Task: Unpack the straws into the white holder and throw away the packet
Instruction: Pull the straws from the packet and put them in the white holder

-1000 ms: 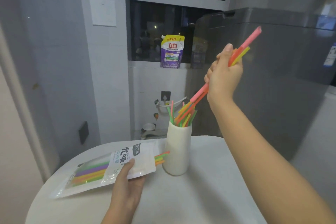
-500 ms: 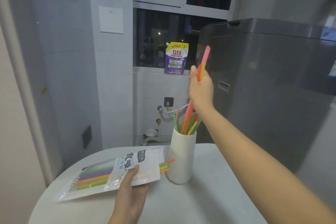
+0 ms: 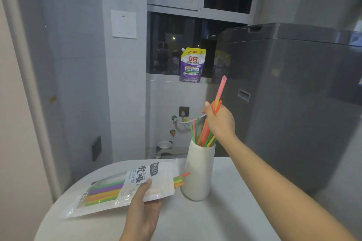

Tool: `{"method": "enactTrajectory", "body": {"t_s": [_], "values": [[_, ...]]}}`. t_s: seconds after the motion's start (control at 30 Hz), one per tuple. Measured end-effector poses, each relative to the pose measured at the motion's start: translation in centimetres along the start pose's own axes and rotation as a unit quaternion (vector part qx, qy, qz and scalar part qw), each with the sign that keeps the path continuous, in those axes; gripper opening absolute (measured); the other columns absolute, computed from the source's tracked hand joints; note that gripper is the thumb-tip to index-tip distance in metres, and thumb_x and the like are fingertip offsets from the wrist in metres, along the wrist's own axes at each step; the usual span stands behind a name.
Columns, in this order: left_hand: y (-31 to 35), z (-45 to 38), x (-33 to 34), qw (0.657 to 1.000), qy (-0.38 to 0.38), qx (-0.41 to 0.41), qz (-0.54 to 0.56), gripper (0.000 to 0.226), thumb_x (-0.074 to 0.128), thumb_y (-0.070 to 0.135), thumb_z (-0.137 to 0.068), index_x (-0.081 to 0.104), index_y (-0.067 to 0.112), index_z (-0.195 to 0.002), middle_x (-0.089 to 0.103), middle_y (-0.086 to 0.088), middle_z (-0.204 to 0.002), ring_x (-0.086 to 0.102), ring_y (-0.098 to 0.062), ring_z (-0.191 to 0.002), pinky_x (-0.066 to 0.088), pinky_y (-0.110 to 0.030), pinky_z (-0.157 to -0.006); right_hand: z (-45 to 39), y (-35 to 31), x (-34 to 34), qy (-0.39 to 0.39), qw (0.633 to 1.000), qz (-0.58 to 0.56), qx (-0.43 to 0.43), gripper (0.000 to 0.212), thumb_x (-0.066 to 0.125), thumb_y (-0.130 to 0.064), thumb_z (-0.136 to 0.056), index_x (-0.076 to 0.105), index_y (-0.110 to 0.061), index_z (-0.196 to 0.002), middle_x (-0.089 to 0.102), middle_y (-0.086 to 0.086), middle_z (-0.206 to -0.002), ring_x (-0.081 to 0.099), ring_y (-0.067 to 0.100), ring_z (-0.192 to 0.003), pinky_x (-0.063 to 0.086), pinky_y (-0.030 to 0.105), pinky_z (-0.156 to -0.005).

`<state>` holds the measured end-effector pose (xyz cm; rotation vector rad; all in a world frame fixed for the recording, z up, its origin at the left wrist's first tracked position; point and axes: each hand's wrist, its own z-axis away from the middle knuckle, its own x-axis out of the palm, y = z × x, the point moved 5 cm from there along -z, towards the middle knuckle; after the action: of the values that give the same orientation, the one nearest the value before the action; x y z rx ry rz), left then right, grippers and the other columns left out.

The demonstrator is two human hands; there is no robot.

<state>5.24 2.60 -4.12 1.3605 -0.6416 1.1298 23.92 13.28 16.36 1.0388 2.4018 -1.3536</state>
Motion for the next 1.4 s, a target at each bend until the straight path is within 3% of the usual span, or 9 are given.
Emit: {"method": "enactTrajectory", "body": {"t_s": [0.1, 0.23, 0.5, 0.73, 0.83, 0.97, 1.13, 1.3, 1.4], "values": [[0.0, 0.1, 0.1, 1.000, -0.002, 0.005, -0.002, 0.032, 0.051, -0.001, -0.088, 0.058, 0.017, -0.113, 0.076, -0.003, -0.100, 0.064, -0.025, -0.107, 0.059, -0.047, -0.073, 0.1, 0.3, 0.5, -0.055, 0.996, 0.060, 0.023, 0.040, 0.042, -0.044, -0.094, 0.064, -0.015, -0.078, 0.057, -0.001, -0.067, 0.062, 0.023, -0.075, 0.045, 0.032, -0.073], [0.2, -0.1, 0.1, 1.000, 0.001, 0.004, -0.003, 0.033, 0.052, -0.002, -0.088, 0.057, 0.017, -0.115, 0.075, -0.003, -0.102, 0.064, -0.024, -0.106, 0.056, -0.049, -0.077, 0.7, 0.8, 1.7, -0.132, 0.984, 0.118, 0.023, 0.032, 0.053, -0.046, -0.088, 0.065, -0.021, -0.104, 0.065, 0.001, -0.093, 0.062, 0.024, -0.095, 0.048, 0.038, -0.088], [-0.2, -0.3, 0.0, 1.000, -0.006, -0.008, -0.001, 0.040, 0.054, 0.000, -0.084, 0.056, 0.014, -0.121, 0.074, -0.006, -0.108, 0.065, -0.025, -0.107, 0.054, -0.053, -0.081, 1.7, 0.2, 0.5, -0.032, 0.996, -0.066, -0.050, 0.064, 0.063, -0.032, -0.086, 0.030, -0.029, -0.142, 0.051, -0.002, -0.138, 0.052, 0.020, -0.120, 0.047, 0.039, -0.096], [0.0, -0.3, 0.0, 1.000, 0.001, -0.005, 0.001, 0.044, 0.056, 0.000, -0.081, 0.055, 0.014, -0.123, 0.071, -0.007, -0.114, 0.064, -0.025, -0.109, 0.052, -0.054, -0.083, 3.5, 1.0, 1.6, -0.050, 0.967, 0.167, -0.185, 0.029, 0.043, -0.024, -0.093, 0.065, -0.022, -0.111, 0.064, -0.004, -0.119, 0.051, 0.017, -0.118, 0.022, 0.033, -0.105], [-0.1, -0.3, -0.1, 1.000, 0.002, -0.008, 0.001, 0.042, 0.056, 0.000, -0.083, 0.055, 0.013, -0.123, 0.071, -0.008, -0.115, 0.065, -0.025, -0.109, 0.054, -0.052, -0.082, 4.1, 0.8, 1.2, -0.020, 0.970, 0.144, -0.197, 0.040, 0.036, -0.028, -0.092, 0.056, -0.019, -0.125, 0.059, 0.000, -0.130, 0.047, 0.018, -0.125, 0.021, 0.034, -0.108], [-0.2, -0.2, 0.0, 1.000, 0.006, -0.013, 0.002, 0.045, 0.055, -0.001, -0.083, 0.054, 0.011, -0.126, 0.068, -0.009, -0.120, 0.063, -0.027, -0.113, 0.051, -0.056, -0.084, 5.1, 0.2, 2.4, -0.102, 0.921, 0.238, -0.292, 0.044, 0.030, -0.030, -0.098, 0.038, -0.024, -0.141, 0.036, -0.002, -0.151, 0.025, 0.019, -0.141, 0.013, 0.037, -0.114], [-0.3, -0.2, 0.2, 1.000, 0.010, -0.018, 0.007, 0.041, 0.052, -0.002, -0.087, 0.052, 0.010, -0.127, 0.067, -0.009, -0.119, 0.062, -0.026, -0.111, 0.052, -0.055, -0.081, 5.5, -0.3, 1.9, -0.093, 0.899, 0.288, -0.315, 0.038, 0.038, -0.028, -0.095, 0.057, -0.019, -0.127, 0.050, 0.002, -0.142, 0.042, 0.020, -0.132, 0.020, 0.036, -0.111], [-0.3, -0.2, 0.2, 1.000, 0.008, -0.016, -0.001, 0.038, 0.052, -0.002, -0.087, 0.056, 0.012, -0.121, 0.070, -0.007, -0.114, 0.064, -0.026, -0.109, 0.053, -0.053, -0.081, 7.8, -1.7, -0.4, 0.045, 0.912, 0.174, -0.368, 0.027, 0.052, -0.018, -0.085, 0.071, -0.014, -0.103, 0.069, 0.007, -0.111, 0.054, 0.026, -0.114, 0.033, 0.038, -0.098], [-0.2, -0.1, 0.3, 0.999, -0.005, -0.008, -0.033, 0.044, 0.052, 0.000, -0.088, 0.051, 0.011, -0.130, 0.067, -0.008, -0.121, 0.064, -0.024, -0.109, 0.054, -0.049, -0.085, 10.6, -1.1, -0.6, 0.031, 0.931, 0.061, -0.358, 0.025, 0.049, -0.015, -0.084, 0.072, -0.008, -0.091, 0.068, 0.008, -0.088, 0.049, 0.018, -0.091, 0.038, 0.029, -0.080]]}}
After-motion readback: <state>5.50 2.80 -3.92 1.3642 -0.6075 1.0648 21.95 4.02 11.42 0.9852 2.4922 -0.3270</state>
